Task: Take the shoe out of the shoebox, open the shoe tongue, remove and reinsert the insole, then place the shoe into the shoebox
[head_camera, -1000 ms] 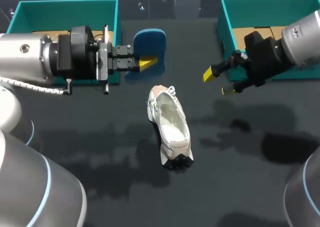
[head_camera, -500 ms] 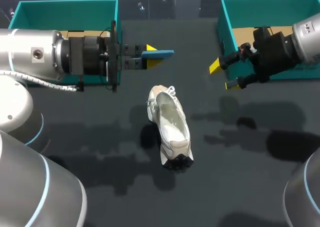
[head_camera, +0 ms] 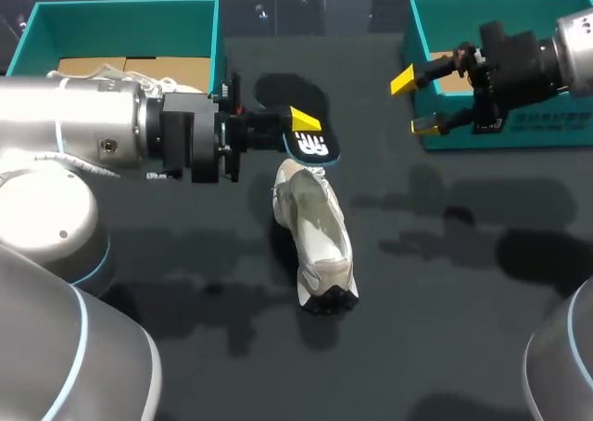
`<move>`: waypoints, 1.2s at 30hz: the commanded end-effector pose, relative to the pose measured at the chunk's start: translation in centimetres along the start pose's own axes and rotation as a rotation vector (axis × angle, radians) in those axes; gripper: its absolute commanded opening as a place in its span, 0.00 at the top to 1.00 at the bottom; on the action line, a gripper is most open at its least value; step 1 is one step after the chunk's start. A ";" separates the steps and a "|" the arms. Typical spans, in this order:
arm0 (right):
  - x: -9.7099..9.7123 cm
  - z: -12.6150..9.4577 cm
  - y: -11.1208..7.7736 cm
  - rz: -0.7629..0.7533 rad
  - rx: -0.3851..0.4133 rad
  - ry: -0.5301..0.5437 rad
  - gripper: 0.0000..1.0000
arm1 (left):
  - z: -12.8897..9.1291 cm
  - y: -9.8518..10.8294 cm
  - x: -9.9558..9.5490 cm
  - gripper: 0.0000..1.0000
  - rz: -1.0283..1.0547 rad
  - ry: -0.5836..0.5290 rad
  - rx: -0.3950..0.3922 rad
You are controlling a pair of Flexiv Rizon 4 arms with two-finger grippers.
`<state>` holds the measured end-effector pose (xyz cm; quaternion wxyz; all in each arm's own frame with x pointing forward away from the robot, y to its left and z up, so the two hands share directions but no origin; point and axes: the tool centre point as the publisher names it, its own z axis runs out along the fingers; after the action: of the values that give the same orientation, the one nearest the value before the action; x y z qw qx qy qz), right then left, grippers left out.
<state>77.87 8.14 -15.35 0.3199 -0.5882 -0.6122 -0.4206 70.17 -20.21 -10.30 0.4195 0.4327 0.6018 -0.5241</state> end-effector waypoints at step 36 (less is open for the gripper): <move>2.4 6.0 1.1 -0.009 0.088 0.239 0.00 | 5.8 5.5 2.8 1.00 0.263 -0.067 -0.036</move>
<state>79.55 13.96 -15.28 0.4152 -0.5153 -0.5952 -0.4558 74.95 -24.27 -14.84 0.5081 0.4861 0.5327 -0.4710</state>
